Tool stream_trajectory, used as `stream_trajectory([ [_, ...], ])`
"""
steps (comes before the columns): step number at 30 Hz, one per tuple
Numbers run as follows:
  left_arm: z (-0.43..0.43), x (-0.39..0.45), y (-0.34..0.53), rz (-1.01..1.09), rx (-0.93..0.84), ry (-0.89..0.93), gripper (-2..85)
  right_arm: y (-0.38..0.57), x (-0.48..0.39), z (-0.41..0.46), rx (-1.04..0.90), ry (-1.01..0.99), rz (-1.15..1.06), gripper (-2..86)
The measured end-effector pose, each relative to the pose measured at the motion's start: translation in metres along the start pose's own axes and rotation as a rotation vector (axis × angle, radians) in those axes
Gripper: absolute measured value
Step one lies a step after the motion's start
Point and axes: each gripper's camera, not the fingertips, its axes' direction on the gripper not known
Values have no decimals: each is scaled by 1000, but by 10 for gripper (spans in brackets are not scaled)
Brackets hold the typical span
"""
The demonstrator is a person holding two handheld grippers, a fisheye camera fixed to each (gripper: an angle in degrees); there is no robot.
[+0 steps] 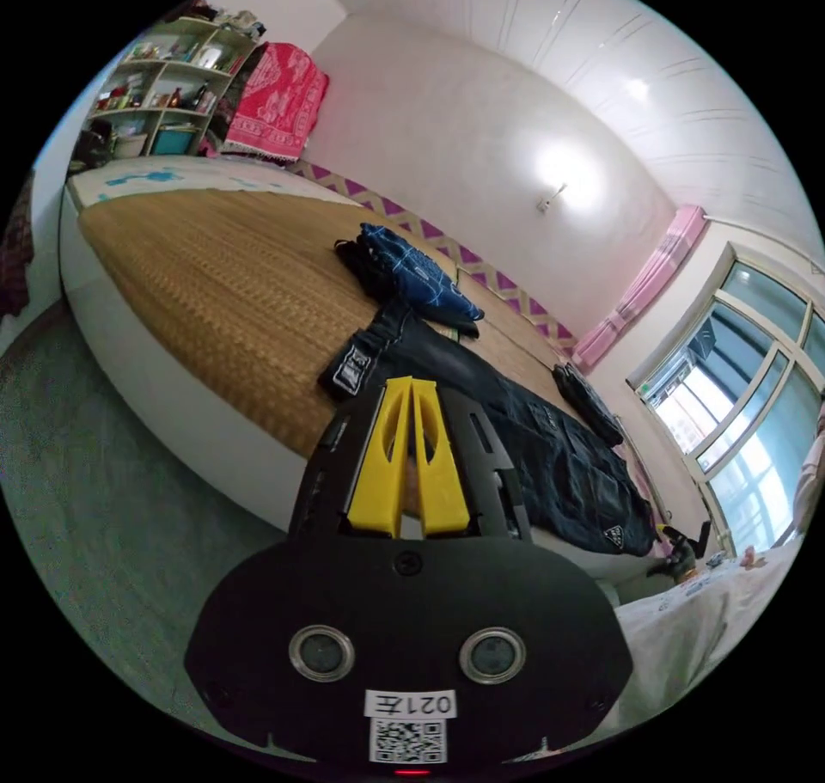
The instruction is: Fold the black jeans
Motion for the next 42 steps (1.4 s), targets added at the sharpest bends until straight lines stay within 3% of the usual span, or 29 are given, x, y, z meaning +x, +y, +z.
stream_trajectory([
  [7, -9, -21, 20, -266, 19, 113, 75, 11, 49, -6, 14, -288, 342, 109],
  [25, 7, -39, -24, -416, -66, 217, 111, -32, 53, -10, -64, -342, 401, 114],
  [32, 28, -27, -42, -448, -145, 209, 68, -34, 43, 20, -91, -399, 410, 98],
  [34, 32, -22, -47, -426, -159, 184, 10, -33, 45, 26, -67, -378, 435, 55],
  [37, 31, -8, -61, -346, -161, 218, -5, -32, 49, 19, -6, -485, 404, 19],
  [42, 37, 67, -135, -15, -222, 148, -9, -96, 20, 6, 27, -560, 220, 7],
])
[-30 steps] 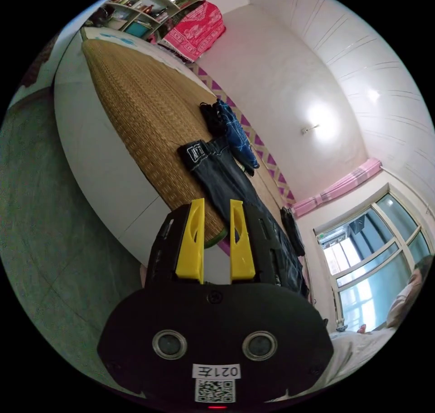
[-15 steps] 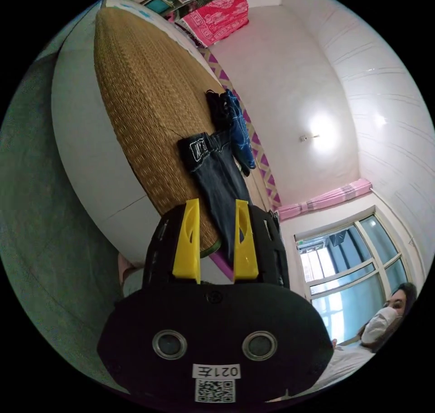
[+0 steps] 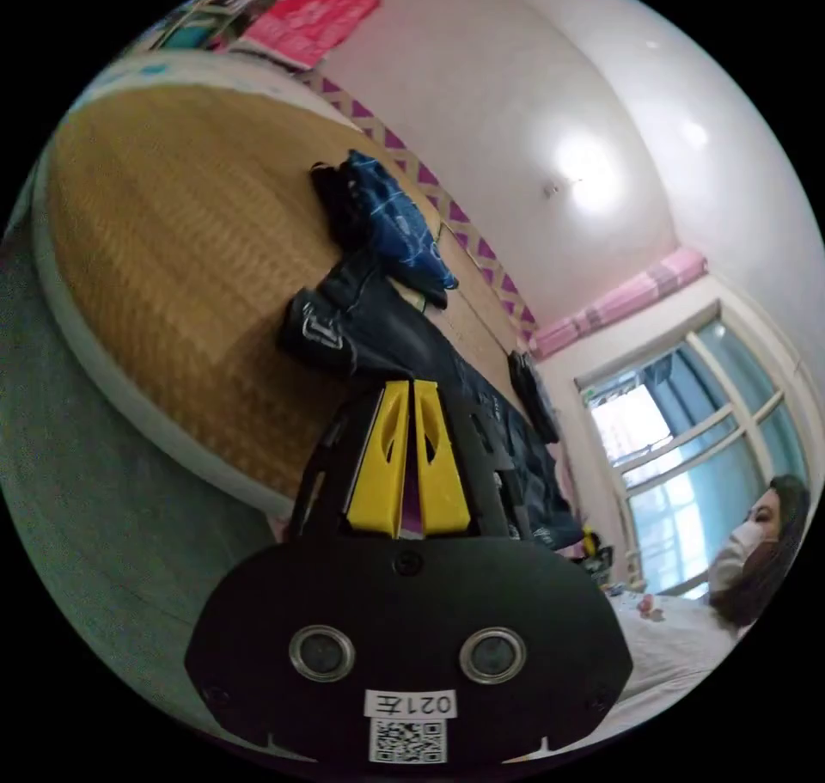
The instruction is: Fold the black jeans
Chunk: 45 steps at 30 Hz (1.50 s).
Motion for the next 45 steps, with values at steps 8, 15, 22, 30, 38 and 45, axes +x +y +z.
stream_trajectory([
  [8, 105, 49, -129, 26, -155, -151, -4, -155, 25, 125, -43, 78, 16, 26],
  [15, 183, 5, -142, -114, -225, -338, 61, -171, 88, 213, -104, 371, -35, 107],
  [22, 133, -8, -109, -105, -83, -264, 70, -20, 3, 321, -498, 356, -620, 97],
  [30, 154, -30, -102, -202, -53, -222, 98, 148, -21, 417, -758, 270, -967, 112],
  [38, 166, -45, -113, -108, -92, -188, 26, 262, 25, 438, -909, 311, -1145, 110],
  [45, 151, -31, -133, -22, -101, -158, -9, 271, 33, 412, -720, 420, -1142, 17],
])
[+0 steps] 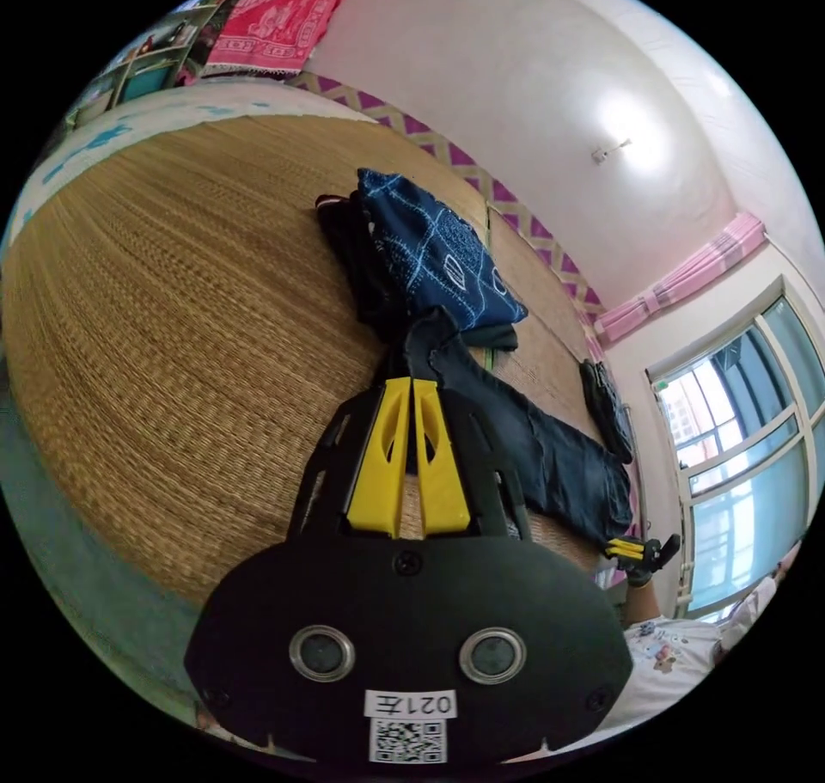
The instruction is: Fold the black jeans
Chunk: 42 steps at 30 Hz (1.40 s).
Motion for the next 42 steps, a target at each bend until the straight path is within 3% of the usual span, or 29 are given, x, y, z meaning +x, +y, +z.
stream_trajectory([
  [7, 46, -28, 7, -40, -129, -91, -10, 28, 4, 25, -14, -35, 62, 9],
  [12, 62, -52, 12, -59, -99, -14, -9, 38, 11, 13, 18, -17, 96, 13],
  [17, 49, -64, 26, -78, 45, -88, -7, 51, 20, 19, 19, -60, 144, 36],
  [19, 44, -66, 35, -74, 69, 29, -3, 64, 35, -2, 92, -101, 230, 56],
  [21, 54, -66, 47, -114, 31, 131, 29, 75, 46, -13, 137, -139, 286, 58],
  [24, 82, -66, 59, -237, -57, 111, 114, 88, 57, -25, 186, -186, 335, 57],
  [28, 100, -75, 67, -363, 10, 161, 137, 97, 66, -46, 258, -219, 381, 54],
  [37, 159, -91, 84, -453, 96, 179, 99, 120, 81, -90, 365, -227, 457, 48],
  [42, 186, -98, 108, -458, 177, 265, 28, 130, 97, -108, 402, -252, 498, 43],
])
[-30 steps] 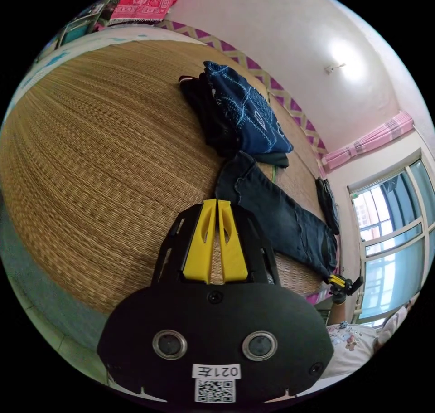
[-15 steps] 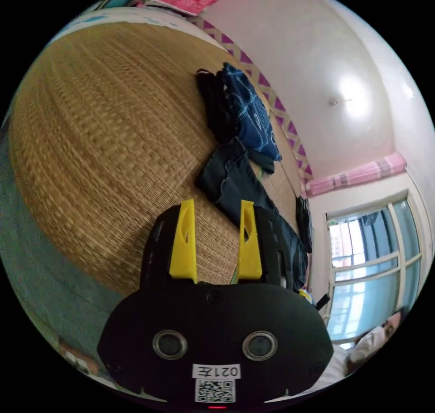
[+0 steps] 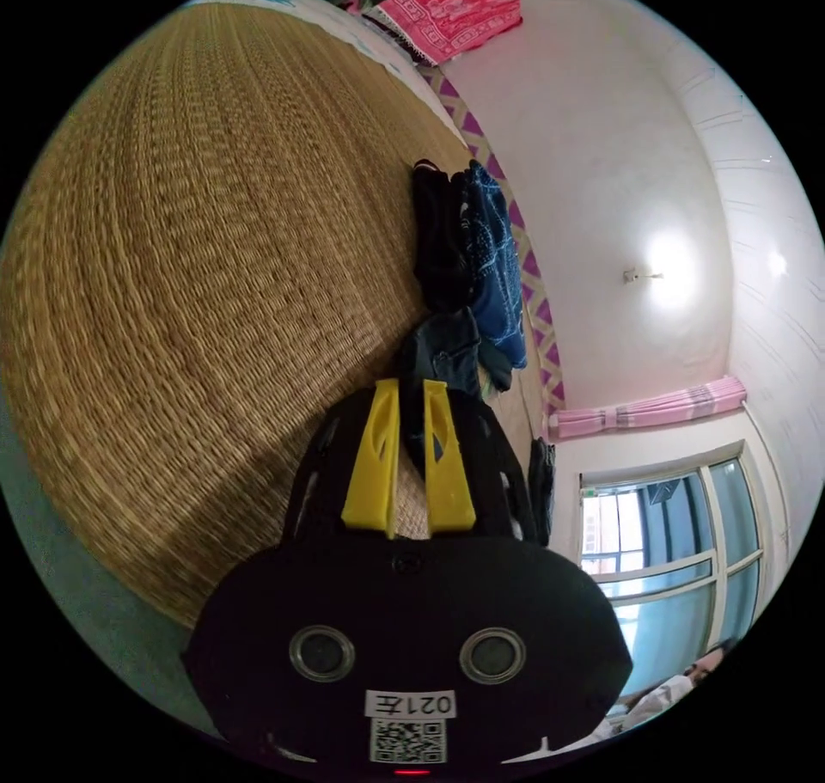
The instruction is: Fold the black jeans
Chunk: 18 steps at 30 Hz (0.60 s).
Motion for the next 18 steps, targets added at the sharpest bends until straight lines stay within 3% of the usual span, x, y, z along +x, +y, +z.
stream_trajectory([
  [4, 2, 43, 20, 150, 24, -30, 12, -3, 5, -30, 28, 32, 0, 33],
  [10, 33, 188, 119, 650, 22, 18, 13, 0, 26, -69, 86, 35, 48, 22],
  [15, 150, 270, 268, 961, -130, 34, 19, 3, 36, -93, 115, 21, 71, 19],
  [18, 248, 265, 341, 977, -286, 37, 20, 5, 37, -110, 132, 30, 74, 19],
])
